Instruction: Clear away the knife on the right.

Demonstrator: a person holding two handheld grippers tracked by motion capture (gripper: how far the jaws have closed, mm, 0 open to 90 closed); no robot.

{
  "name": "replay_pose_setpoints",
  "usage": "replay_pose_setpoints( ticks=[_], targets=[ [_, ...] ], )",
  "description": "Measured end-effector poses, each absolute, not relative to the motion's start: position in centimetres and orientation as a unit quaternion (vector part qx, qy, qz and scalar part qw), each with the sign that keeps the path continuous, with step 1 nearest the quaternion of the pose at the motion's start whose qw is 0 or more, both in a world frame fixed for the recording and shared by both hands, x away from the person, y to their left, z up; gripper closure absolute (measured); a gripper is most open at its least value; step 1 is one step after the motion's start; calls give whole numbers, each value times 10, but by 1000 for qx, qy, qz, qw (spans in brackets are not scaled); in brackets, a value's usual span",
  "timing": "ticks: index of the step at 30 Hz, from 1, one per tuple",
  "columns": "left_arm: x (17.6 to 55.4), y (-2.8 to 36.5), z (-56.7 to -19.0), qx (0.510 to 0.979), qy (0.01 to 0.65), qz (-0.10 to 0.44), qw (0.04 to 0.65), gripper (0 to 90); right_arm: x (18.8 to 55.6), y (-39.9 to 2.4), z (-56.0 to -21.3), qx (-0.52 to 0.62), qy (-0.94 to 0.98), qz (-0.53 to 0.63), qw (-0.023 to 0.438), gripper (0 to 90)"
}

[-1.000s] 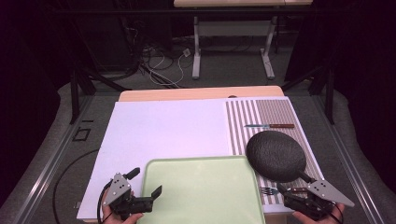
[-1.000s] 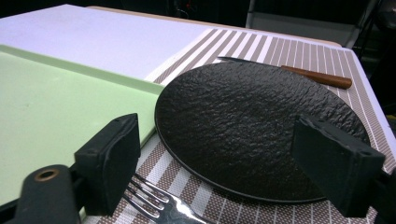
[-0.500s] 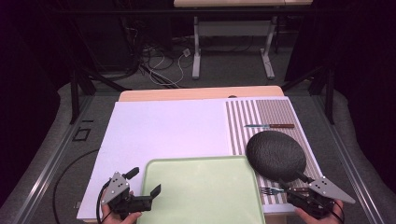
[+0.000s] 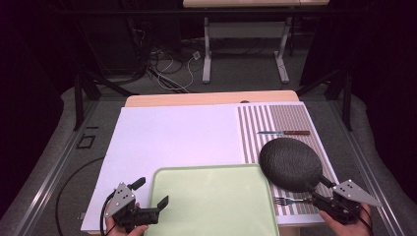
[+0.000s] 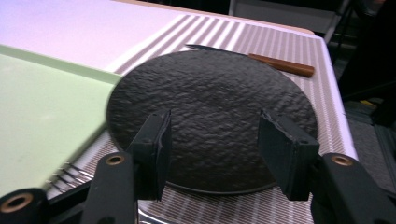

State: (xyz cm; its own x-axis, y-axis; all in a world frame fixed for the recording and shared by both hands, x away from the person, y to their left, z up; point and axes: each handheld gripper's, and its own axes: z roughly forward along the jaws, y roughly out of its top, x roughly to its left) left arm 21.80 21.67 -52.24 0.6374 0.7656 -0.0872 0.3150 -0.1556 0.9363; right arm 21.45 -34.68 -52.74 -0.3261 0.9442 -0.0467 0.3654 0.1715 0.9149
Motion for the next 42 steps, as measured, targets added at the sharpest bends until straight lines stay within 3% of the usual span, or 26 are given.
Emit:
replay_pose_setpoints(
  ticks=[11, 12, 17, 19, 25, 32, 42],
  targets=[
    [218, 215, -523, 731, 371, 209, 533, 5, 228, -368, -524, 500, 669, 430, 344, 432],
    [218, 215, -523, 733, 369, 210, 532, 5, 229, -372, -520, 504, 678, 424, 326, 432],
    [217, 214, -522, 733, 368, 212, 532, 5, 240, -385, -514, 510, 665, 436, 328, 447],
    [217, 214, -523, 733, 368, 211, 531, 5, 252, -393, -508, 529, 663, 434, 303, 446],
    [217, 213, -523, 735, 366, 212, 530, 5, 279, -412, -497, 533, 672, 419, 297, 438],
    [218, 213, -523, 734, 369, 209, 530, 4, 306, -423, -487, 514, 683, 402, 328, 404],
    [219, 212, -524, 736, 370, 207, 527, 5, 351, -428, -475, 512, 687, 399, 328, 499]
  ],
)
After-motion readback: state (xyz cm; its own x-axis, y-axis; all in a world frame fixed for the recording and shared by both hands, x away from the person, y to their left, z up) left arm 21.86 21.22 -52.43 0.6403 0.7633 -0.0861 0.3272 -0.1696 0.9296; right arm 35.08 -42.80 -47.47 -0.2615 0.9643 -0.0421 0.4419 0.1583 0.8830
